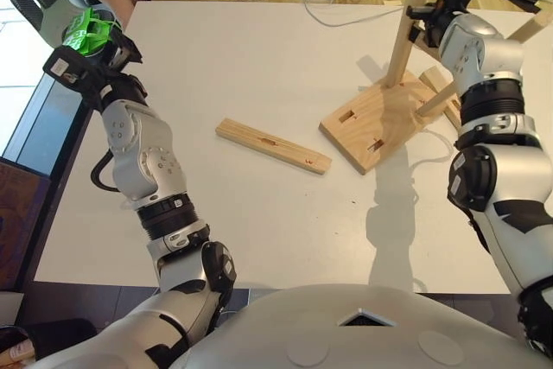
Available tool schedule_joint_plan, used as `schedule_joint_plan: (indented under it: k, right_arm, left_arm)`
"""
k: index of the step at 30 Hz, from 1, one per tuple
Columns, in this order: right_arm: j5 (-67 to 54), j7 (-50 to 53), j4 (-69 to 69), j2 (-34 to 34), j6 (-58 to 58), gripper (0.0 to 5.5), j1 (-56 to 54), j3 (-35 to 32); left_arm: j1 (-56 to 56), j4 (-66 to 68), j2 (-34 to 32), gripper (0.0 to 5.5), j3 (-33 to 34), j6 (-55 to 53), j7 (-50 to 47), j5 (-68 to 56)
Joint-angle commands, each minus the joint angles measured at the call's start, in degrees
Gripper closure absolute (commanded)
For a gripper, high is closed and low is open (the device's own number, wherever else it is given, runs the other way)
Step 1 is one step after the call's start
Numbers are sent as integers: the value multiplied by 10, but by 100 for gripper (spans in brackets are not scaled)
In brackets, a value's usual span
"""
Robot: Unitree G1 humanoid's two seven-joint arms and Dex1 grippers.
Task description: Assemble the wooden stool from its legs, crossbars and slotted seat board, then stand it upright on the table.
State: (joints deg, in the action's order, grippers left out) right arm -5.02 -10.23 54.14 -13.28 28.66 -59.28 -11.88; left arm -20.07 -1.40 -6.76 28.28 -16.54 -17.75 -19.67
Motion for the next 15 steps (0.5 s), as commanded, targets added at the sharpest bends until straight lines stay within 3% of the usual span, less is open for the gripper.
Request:
schedule_joint_plan:
  k: [1, 6, 15]
  right_arm:
    - [-10, -108, 23, 5, 53, 546, 21, 35]
    - [-21, -228, -76, 7, 123, 546, 88, 99]
    - [-84, -272, -235, 30, 170, 546, 135, 112]
  left_arm:
    - [-8, 10, -6, 70, -2, 3, 3, 3]
    - [-14, 18, -10, 70, -3, 9, 5, 5]
    - [-18, 25, -8, 70, -7, 13, 7, 8]
